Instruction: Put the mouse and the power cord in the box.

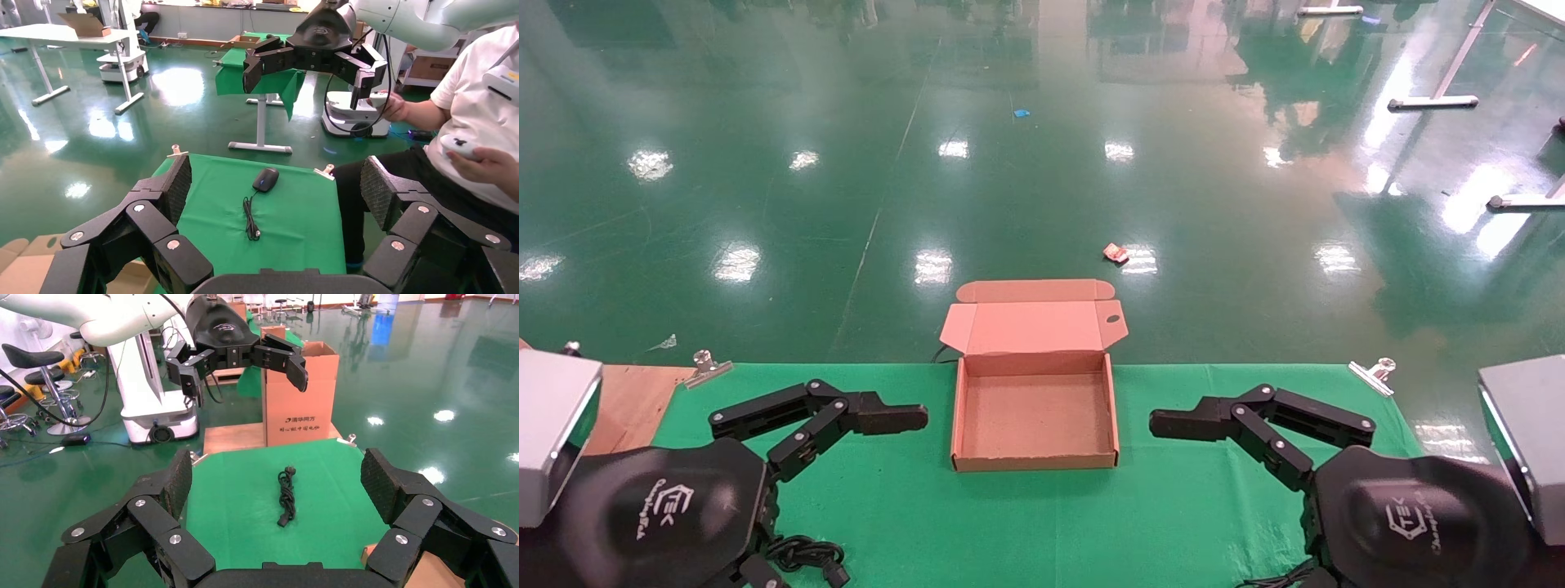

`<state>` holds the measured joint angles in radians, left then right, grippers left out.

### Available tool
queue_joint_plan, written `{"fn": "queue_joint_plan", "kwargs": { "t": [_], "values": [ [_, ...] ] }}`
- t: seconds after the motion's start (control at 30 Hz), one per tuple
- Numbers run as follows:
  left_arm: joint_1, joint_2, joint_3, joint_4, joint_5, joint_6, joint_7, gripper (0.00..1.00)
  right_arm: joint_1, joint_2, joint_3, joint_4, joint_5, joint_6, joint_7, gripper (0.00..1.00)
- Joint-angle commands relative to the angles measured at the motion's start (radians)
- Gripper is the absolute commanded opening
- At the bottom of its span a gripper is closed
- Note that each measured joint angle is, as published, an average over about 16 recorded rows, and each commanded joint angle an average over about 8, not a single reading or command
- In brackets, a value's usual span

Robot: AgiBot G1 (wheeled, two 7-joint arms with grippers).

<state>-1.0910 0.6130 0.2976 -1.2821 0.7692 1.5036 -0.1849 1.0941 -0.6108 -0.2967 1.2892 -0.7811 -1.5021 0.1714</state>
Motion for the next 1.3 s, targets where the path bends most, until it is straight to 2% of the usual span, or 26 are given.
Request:
{"fn": "queue_joint_plan", "kwargs": {
  "t": [0.03,0.23,0.43,0.67,0.93,1.13,1.3],
  "values": [
    [0.0,-0.001,0.001,-0.002,0.002,0.0,0.001,1.0,-0.002,0.002,0.001,0.003,0.001,-0.002,-0.002,1.0],
    [-0.069,0.015,0.064,0.029,0.129,0.035,0.004,1.0,0.078,-0.007,-0.062,0.003,-0.177,-0.027,-0.05,1.0],
    [-0.174,0.045,0.165,0.108,0.299,0.069,0.022,1.0,0.181,-0.049,-0.165,-0.007,-0.439,-0.045,-0.133,1.0],
    [-0.277,0.115,0.306,0.286,0.525,0.064,0.121,1.0,0.265,-0.139,-0.289,-0.069,-0.738,-0.021,-0.251,1.0],
    [-0.393,0.247,0.437,0.557,0.771,0.019,0.311,1.0,0.323,-0.261,-0.394,-0.275,-0.961,0.034,-0.409,1.0],
    [-0.446,0.336,0.501,0.722,0.907,-0.068,0.425,1.0,0.364,-0.346,-0.451,-0.469,-1.064,0.077,-0.529,1.0],
    [-0.472,0.386,0.541,0.824,0.992,-0.147,0.479,1.0,0.39,-0.404,-0.491,-0.603,-1.133,0.119,-0.62,1.0]
  ]
}}
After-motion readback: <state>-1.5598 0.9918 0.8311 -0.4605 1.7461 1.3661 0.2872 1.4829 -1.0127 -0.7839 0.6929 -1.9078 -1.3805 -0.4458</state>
